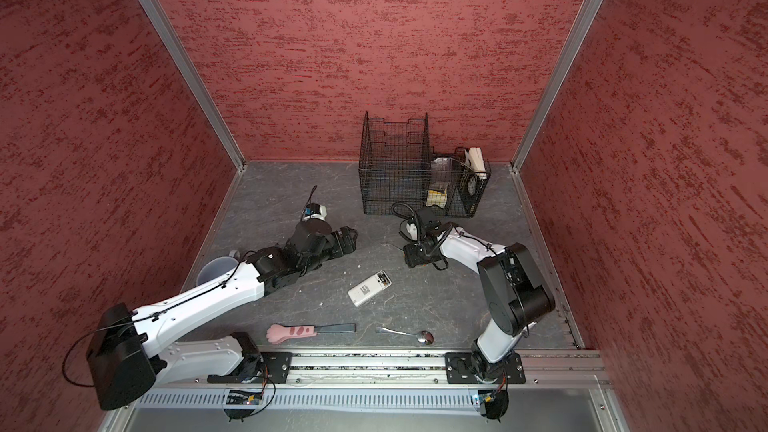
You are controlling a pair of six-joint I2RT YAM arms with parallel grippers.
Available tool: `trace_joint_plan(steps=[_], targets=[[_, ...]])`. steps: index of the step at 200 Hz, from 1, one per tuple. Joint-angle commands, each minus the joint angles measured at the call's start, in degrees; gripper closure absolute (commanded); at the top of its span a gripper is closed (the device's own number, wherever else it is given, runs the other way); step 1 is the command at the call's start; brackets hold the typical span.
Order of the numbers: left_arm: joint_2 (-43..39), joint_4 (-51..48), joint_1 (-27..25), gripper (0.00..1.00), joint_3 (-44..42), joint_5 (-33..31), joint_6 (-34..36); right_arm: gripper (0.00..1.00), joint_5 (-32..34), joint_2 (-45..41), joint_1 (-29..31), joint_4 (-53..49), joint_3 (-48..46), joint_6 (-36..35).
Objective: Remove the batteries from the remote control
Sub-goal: 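Move the right gripper to the orange-black screwdriver while the left gripper lifts away, then grasp the screwdriver handle with the right gripper and lift it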
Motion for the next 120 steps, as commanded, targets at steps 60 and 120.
trace_joint_plan(steps=[60, 120], targets=[[-8.27, 1.32, 3.66, 0.04, -6.89, 2.67, 0.02, 0.42, -0.67, 2.08, 3.21, -0.96, -0.36, 1.95], [-8.59, 1.36, 4.07, 0.04, -7.45, 4.86, 0.29, 0.52, 1.99, 2.43, 5.77, -1.33, -1.65, 4.58]])
